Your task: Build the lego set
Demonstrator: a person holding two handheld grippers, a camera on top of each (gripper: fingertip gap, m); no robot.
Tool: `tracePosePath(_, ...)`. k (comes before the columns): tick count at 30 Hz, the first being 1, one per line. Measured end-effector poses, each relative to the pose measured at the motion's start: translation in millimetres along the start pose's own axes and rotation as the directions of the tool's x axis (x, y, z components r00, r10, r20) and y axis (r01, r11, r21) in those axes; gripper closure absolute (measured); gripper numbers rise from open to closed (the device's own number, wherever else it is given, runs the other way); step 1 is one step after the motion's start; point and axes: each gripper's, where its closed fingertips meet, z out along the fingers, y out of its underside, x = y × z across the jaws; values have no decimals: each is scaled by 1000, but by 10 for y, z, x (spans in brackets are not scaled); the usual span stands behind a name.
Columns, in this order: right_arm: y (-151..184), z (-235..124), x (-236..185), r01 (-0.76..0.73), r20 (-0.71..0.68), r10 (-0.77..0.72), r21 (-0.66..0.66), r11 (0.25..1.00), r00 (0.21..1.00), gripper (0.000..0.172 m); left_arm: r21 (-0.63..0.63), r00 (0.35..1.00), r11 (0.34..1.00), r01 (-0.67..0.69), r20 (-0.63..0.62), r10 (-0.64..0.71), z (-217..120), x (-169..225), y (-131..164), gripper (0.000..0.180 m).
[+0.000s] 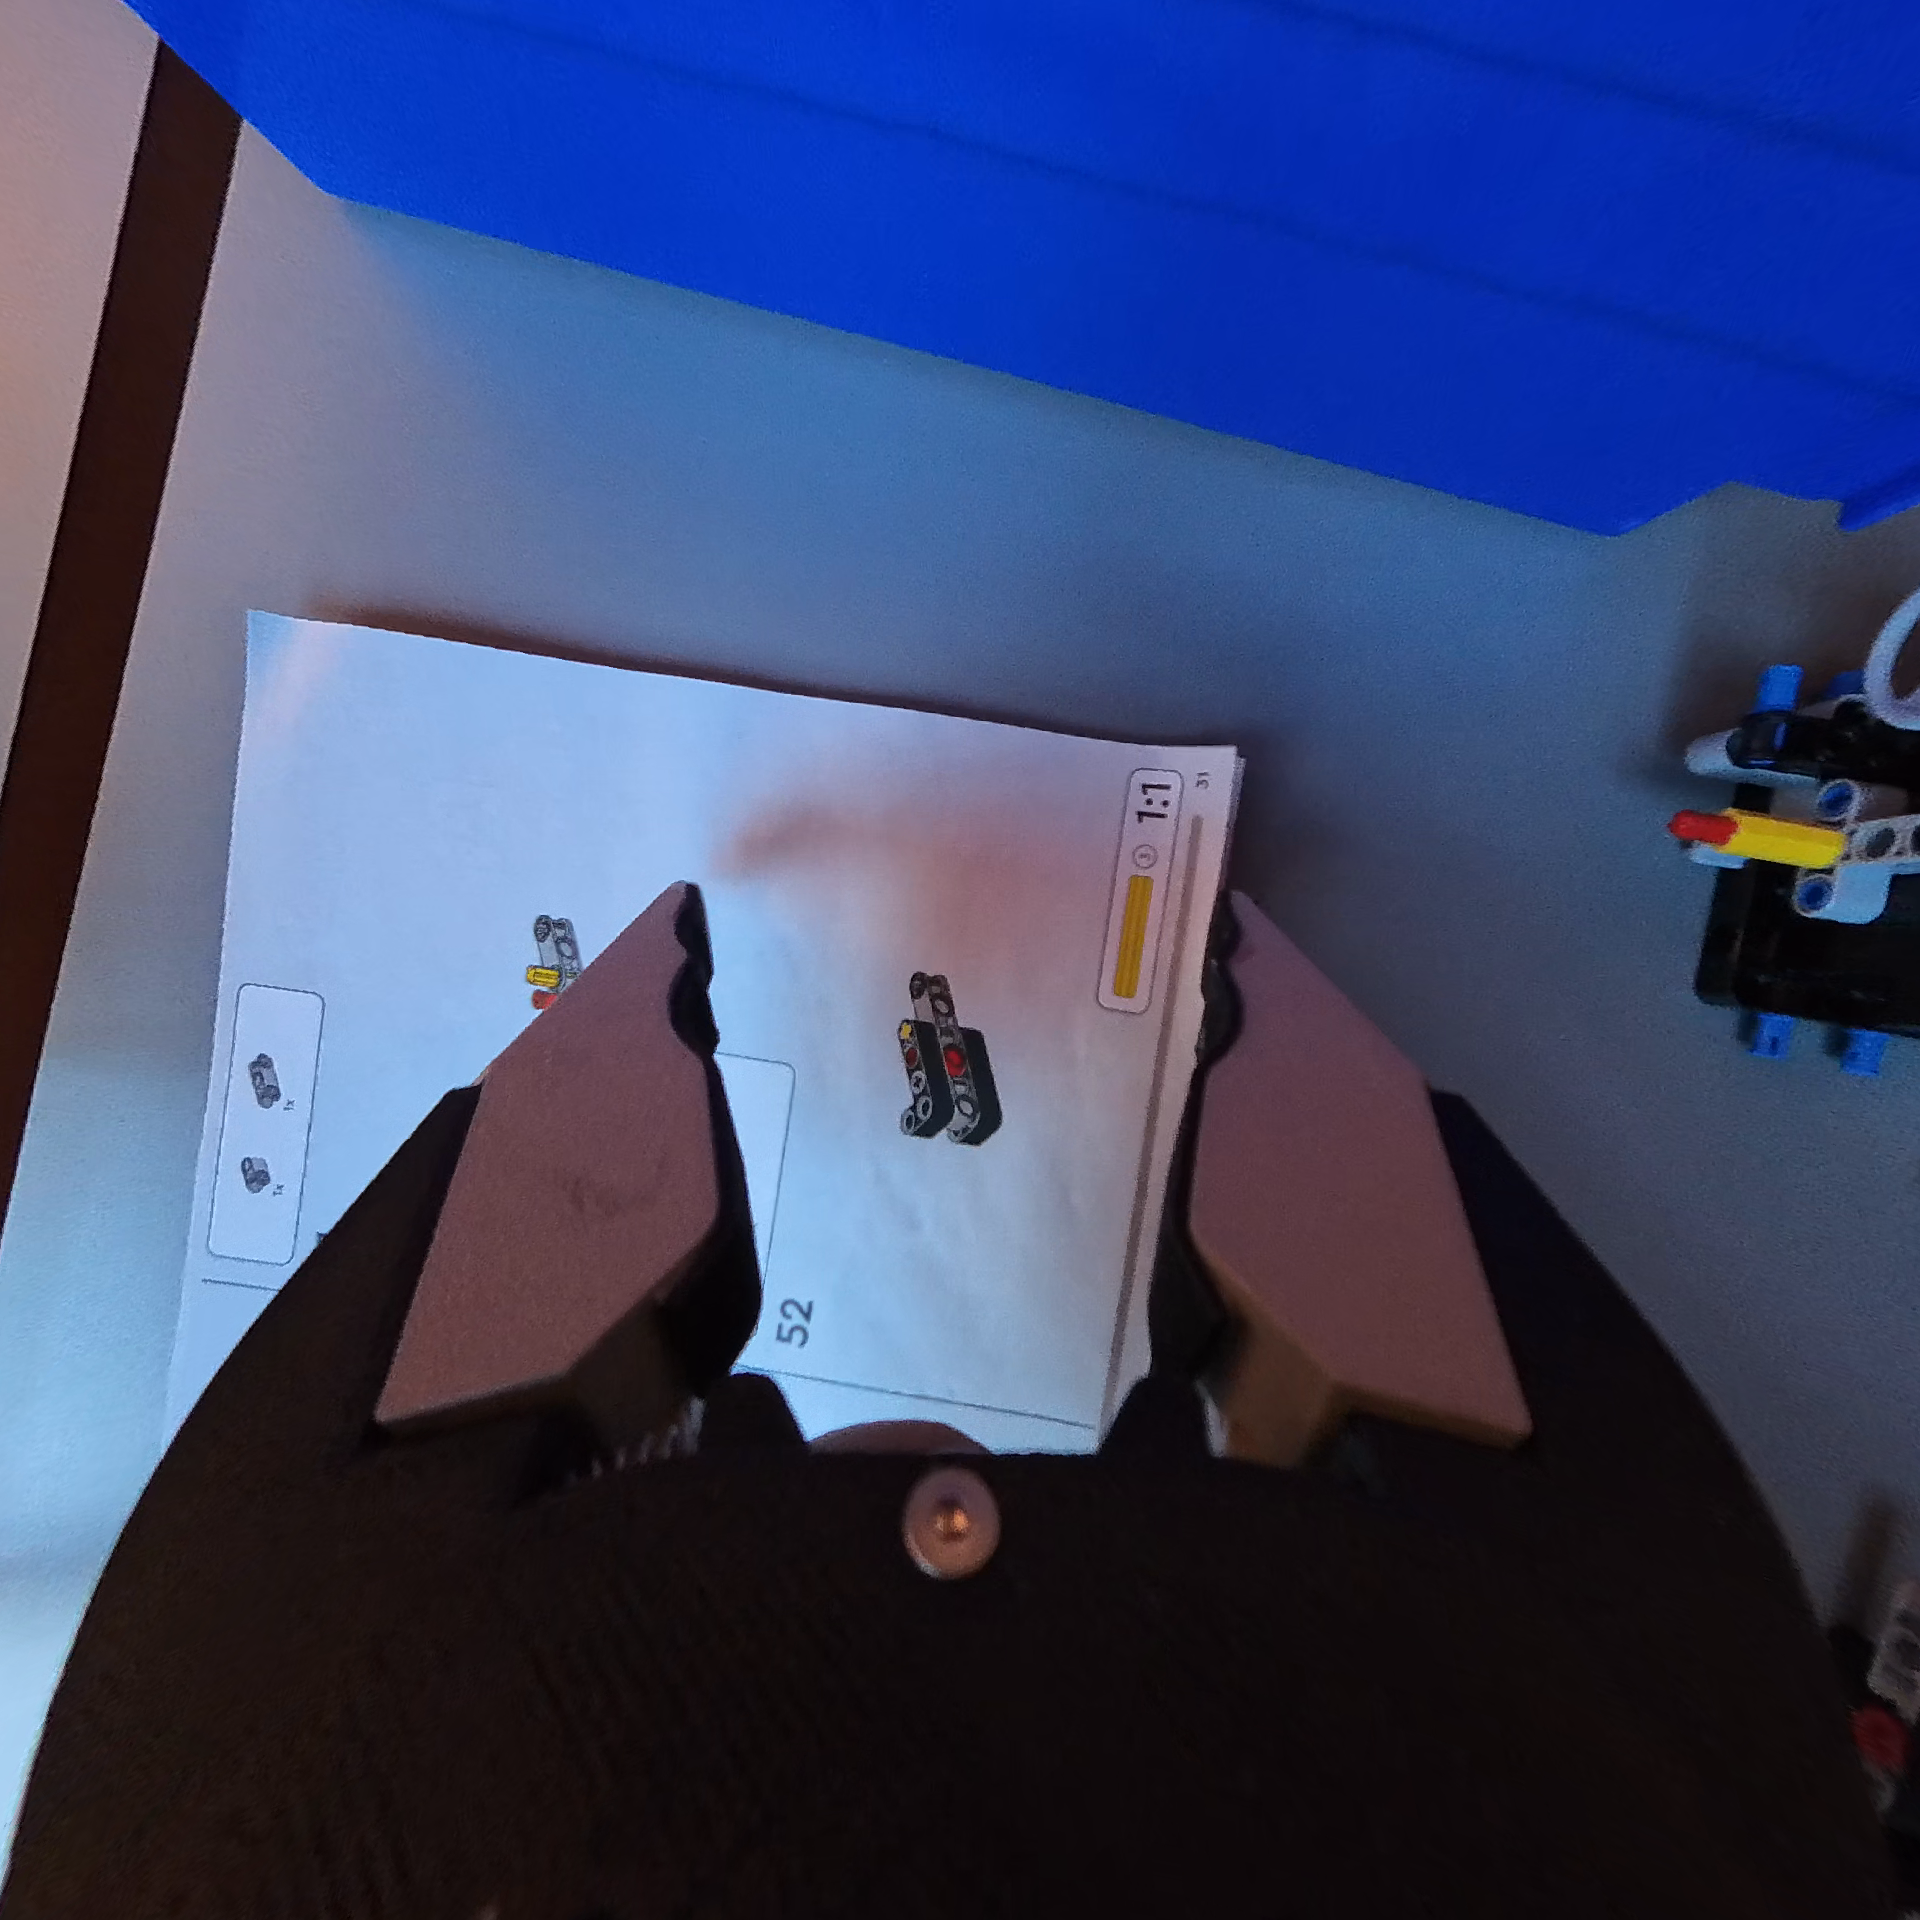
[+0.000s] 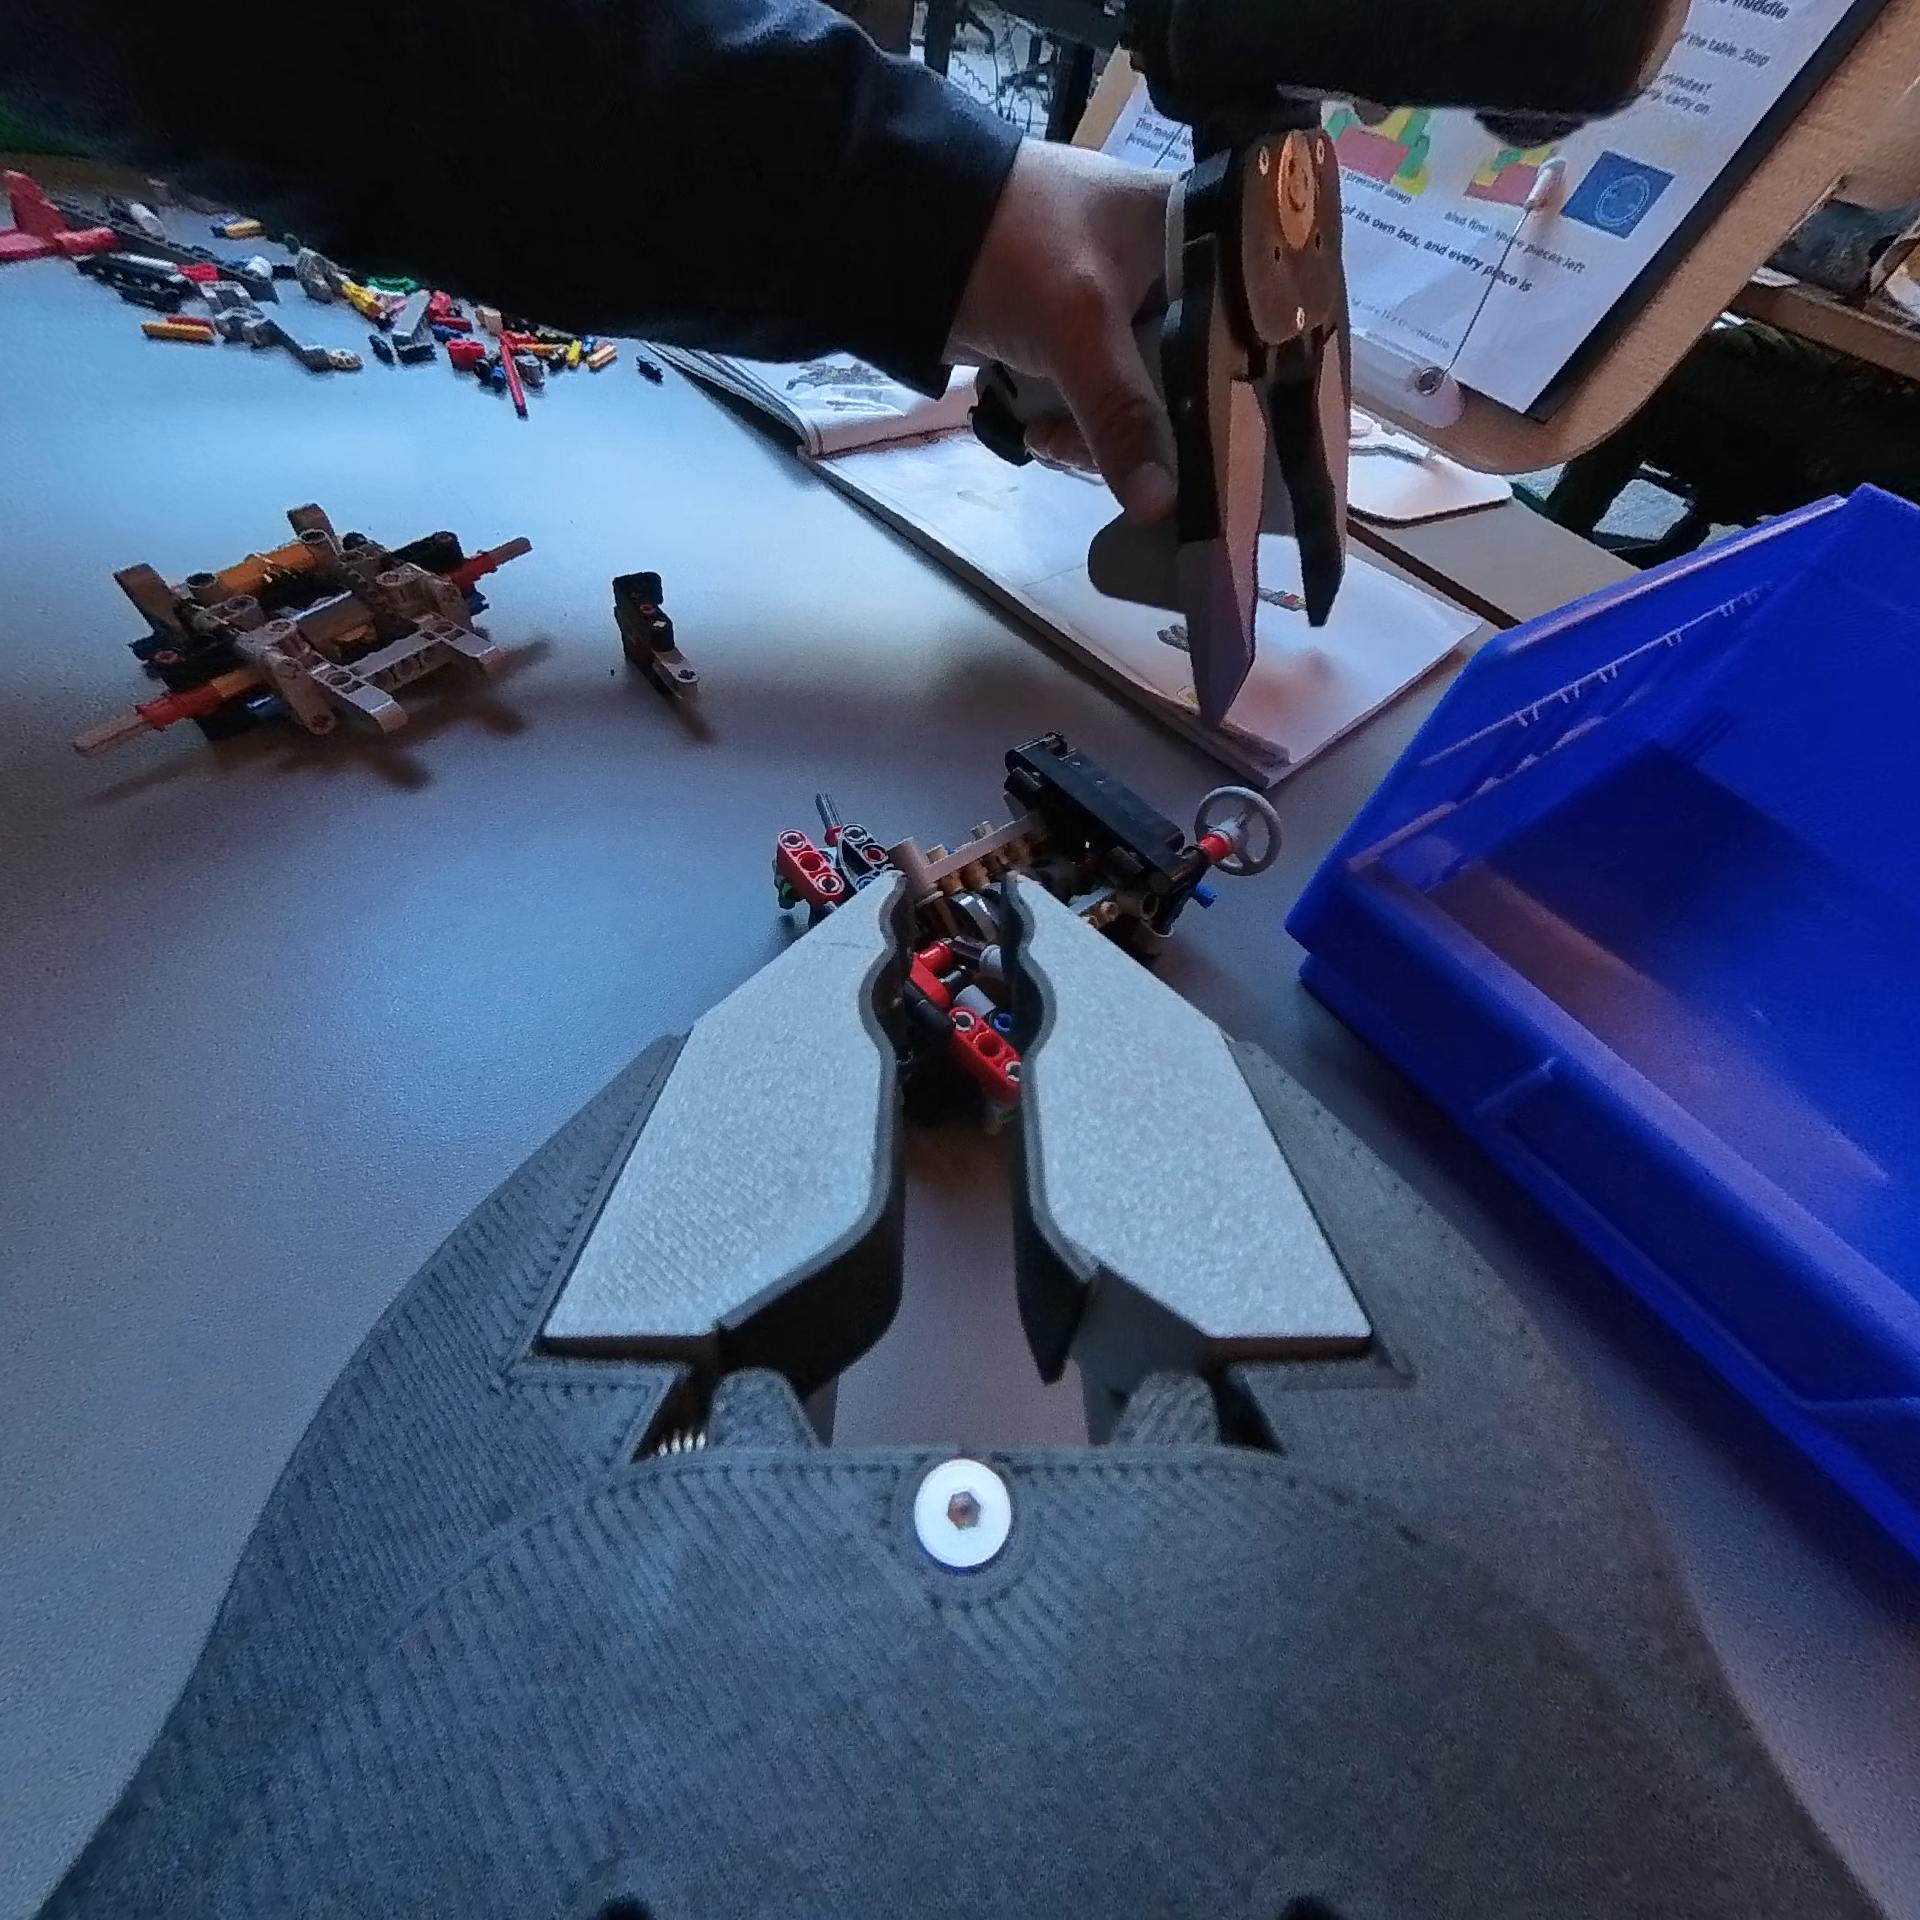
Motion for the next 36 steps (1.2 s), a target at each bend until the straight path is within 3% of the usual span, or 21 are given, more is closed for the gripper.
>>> tracePosePath(4,2,2,-2,0,1,0,-1,1000,1000,160,4,1000,1000,6,-6,-6,-21,-3,3,90)
tracePosePath(18,5,2,-10,6,1,-6,-3,1000,1000,161,96,996,995,-14,-90,23,-8,413,34,180)
tracePosePath(27,-4,-9,-10,1,1,-1,5,1000,1000,162,119,1000,993,5,-30,-2,-101,331,22,180)
tracePosePath(36,-3,-10,-3,-1,-4,1,4,1000,1000,164,221,992,974,54,99,-78,-648,14,140,180)
